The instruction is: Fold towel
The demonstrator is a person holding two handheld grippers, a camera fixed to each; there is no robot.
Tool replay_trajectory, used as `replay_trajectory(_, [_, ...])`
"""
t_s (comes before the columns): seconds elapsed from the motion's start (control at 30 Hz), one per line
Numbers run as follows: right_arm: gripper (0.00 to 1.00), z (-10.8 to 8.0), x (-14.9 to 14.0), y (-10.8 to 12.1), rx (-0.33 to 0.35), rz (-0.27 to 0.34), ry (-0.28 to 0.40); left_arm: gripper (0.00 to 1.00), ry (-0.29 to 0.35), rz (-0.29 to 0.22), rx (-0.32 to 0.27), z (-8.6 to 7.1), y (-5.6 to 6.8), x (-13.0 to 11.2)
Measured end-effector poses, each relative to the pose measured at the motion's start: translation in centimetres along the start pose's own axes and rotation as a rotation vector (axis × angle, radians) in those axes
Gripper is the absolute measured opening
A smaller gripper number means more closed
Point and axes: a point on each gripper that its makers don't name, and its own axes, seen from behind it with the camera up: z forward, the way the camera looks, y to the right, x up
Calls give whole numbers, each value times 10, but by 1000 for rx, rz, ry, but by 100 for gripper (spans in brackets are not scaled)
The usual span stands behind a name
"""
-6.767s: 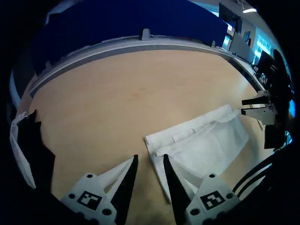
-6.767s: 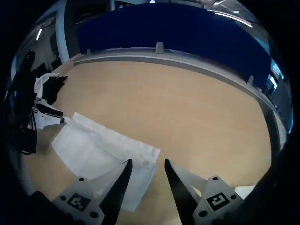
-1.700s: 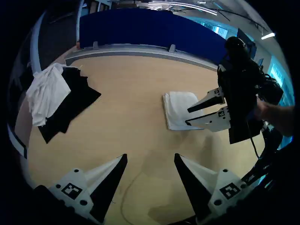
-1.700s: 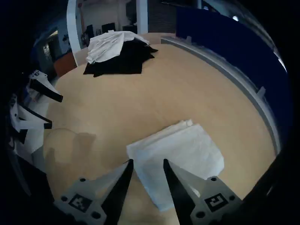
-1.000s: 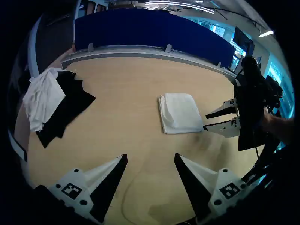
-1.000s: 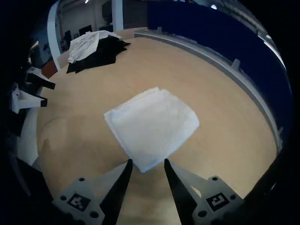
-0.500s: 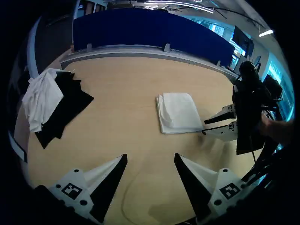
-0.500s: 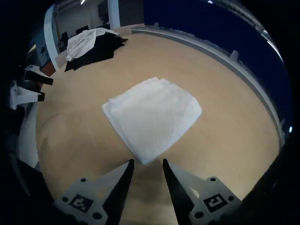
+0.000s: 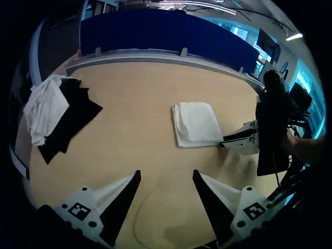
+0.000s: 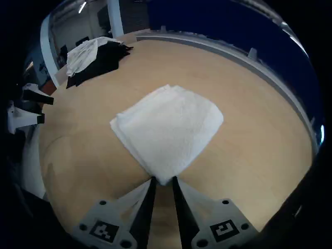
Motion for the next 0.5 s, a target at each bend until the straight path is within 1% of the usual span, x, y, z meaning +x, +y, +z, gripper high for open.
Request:
replay_trajectory(0.03, [29,0,0,0,0,2,1,93,-1,1,0,0,0,0])
replay_trajectory(0.17, [11,1,0,1,-7,5,3,93,-3,3,1,1,-1,-1])
replay_trajectory(0.23, [6,1,0,3,-12,3,6,93,-3,3,1,1,-1,-1])
replay_trajectory(0.5, [4,-5,7,5,-30,-38,36,93,-3,3,-4,0,1,-1])
